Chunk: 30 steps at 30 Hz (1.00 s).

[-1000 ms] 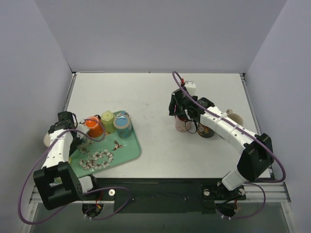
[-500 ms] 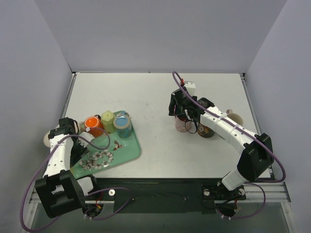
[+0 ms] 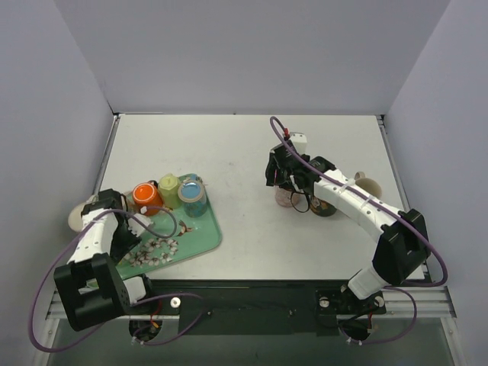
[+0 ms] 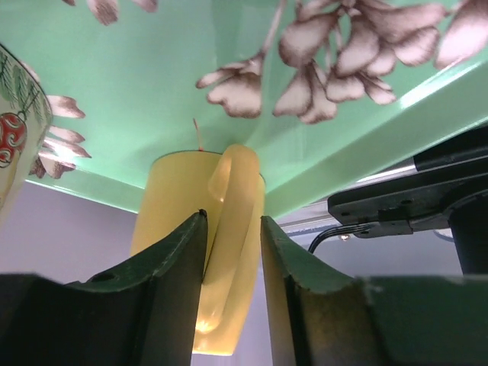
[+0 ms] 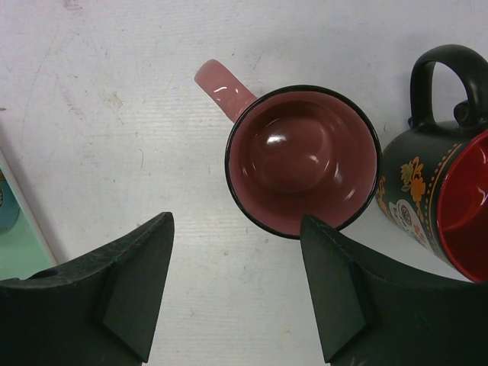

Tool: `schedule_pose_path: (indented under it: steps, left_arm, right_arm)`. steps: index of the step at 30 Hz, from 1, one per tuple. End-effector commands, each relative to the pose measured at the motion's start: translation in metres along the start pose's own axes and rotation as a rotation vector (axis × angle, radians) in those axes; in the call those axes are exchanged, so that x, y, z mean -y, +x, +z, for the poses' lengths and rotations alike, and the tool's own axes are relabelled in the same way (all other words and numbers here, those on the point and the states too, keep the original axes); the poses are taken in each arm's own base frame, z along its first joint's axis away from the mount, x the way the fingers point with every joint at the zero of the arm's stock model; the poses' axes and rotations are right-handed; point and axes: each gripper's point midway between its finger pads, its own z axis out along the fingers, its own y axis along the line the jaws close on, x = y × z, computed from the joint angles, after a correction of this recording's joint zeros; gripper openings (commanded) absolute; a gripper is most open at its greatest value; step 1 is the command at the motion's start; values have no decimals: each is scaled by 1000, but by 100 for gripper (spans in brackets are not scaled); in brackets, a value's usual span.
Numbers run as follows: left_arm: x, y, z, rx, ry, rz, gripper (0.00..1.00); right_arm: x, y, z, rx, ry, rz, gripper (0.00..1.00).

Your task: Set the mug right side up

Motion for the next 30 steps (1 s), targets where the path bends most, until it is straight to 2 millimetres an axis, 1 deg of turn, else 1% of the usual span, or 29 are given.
schedule_pose_path:
  steps: [1, 2, 3, 4, 5, 7, 9, 10, 11, 12, 14, 15, 17, 18, 19, 20, 21, 22, 23, 24, 25, 26, 27, 28, 29, 30]
  left_arm:
    - [14, 14, 0, -36, 13, 64, 40]
    - [10, 19, 2, -73, -10, 70, 39]
    - [9, 23, 8, -101, -19, 79, 39]
    - [4, 27, 8, -133, -46, 81, 39]
    - [4, 31, 10, -156, -42, 99, 40]
    - [3, 30, 11, -158, -36, 117, 45]
    - [-6, 26, 12, -150, -76, 114, 45]
    - [-12, 22, 11, -138, -99, 108, 43]
    - [-16, 19, 9, -125, -114, 99, 36]
    - [-19, 17, 7, -112, -125, 89, 31]
    - [-19, 13, 0, -82, -123, 84, 0]
    - [-20, 9, -4, -56, -123, 79, 0]
    - [-16, 6, -14, -25, -109, 91, 0]
    - [-14, 5, -24, -8, -106, 96, 0]
    - [-9, 2, -28, 23, -85, 98, 0]
    - [-11, 0, -43, 53, -96, 89, 0]
    - [-5, -6, -48, 95, -68, 88, 0]
    - [-6, -8, -67, 132, -69, 73, 0]
    - [-3, -17, -77, 200, -47, 66, 0]
    - [2, -25, -96, 273, -17, 50, 0]
    - [8, -26, -109, 303, 10, 37, 0]
    - [9, -39, -129, 396, 24, 18, 0]
    - [17, -39, -141, 422, 56, 7, 0]
    - [18, -52, -165, 520, 70, -11, 0]
    - [27, -53, -175, 541, 115, -14, 0]
    - [30, -63, -198, 631, 131, -22, 0]
  right_arm:
    - [5, -15, -16, 55, -11, 12, 62]
    - [4, -15, -16, 55, -13, 14, 62]
    - [5, -16, -18, 57, -16, 12, 62]
    - [6, -16, -18, 57, -15, 14, 62]
    - [6, -17, -20, 64, -15, 16, 62]
    - [8, -17, -22, 69, -15, 16, 62]
    - [8, -18, -25, 75, -19, 19, 62]
    - [9, -17, -24, 72, -18, 21, 62]
    - [9, -17, -26, 75, -22, 22, 62]
    - [9, -16, -25, 71, -20, 21, 62]
    - [9, -15, -27, 69, -28, 22, 62]
    - [9, -17, -29, 76, -30, 23, 62]
    - [10, -17, -32, 78, -33, 23, 62]
    - [10, -18, -34, 81, -36, 23, 62]
    - [9, -20, -37, 88, -42, 22, 62]
    - [9, -20, -40, 89, -45, 19, 62]
    - [7, -22, -43, 94, -54, 11, 62]
    - [3, -22, -49, 99, -76, -2, 62]
    - [0, -22, -54, 105, -91, -30, 62]
    - [-5, -22, -62, 120, -115, -57, 62]
    - [-9, -22, -68, 130, -131, -98, 62]
    - [-17, -21, -80, 150, -160, -135, 62]
    - [-20, -21, -86, 164, -173, -185, 62]
    - [-29, -19, -99, 185, -213, -220, 62]
    - [-33, -20, -105, 199, -237, -269, 62]
    - [-45, -15, -120, 208, -305, -301, 63]
